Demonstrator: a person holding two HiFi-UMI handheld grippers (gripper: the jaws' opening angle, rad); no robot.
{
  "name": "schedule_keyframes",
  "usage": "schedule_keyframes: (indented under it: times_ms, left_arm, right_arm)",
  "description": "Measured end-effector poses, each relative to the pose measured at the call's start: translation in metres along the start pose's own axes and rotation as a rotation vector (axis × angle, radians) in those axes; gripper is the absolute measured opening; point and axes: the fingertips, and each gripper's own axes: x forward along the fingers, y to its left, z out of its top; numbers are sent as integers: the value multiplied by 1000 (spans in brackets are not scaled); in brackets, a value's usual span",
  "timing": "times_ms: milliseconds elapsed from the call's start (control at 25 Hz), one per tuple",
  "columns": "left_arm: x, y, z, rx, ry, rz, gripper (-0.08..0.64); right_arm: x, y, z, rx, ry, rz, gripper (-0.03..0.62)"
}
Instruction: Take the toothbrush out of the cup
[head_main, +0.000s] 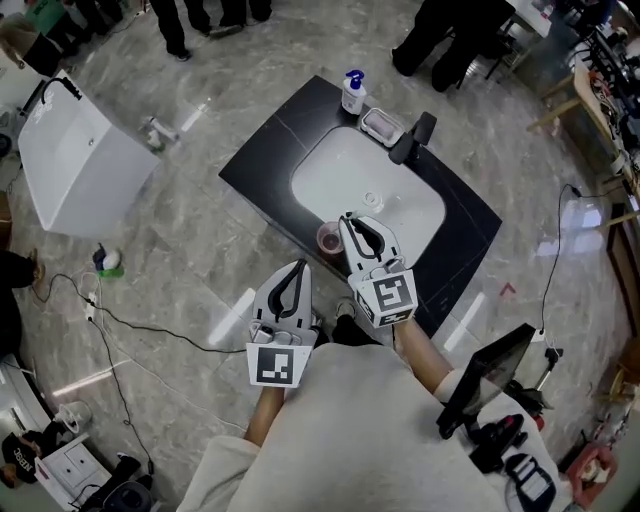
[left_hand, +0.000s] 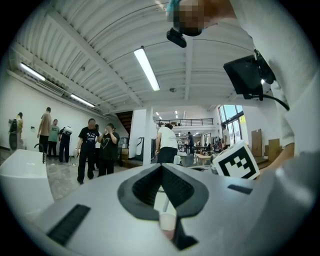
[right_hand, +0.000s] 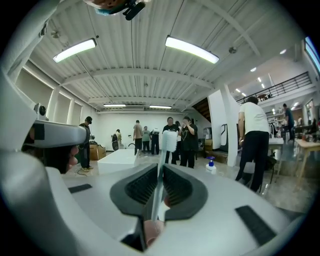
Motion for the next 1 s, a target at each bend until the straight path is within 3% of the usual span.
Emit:
schedule_keyframes:
  times_ms: [480,1000]
  left_arm:
    - [2,-5,26,56,-77,-9,3]
    - [-4,-14,22,60,-70,-30,3]
  right_arm:
    - [-7,-2,39,-57,-71,5,41]
    - [-51,23,43,-79,-64,27,41]
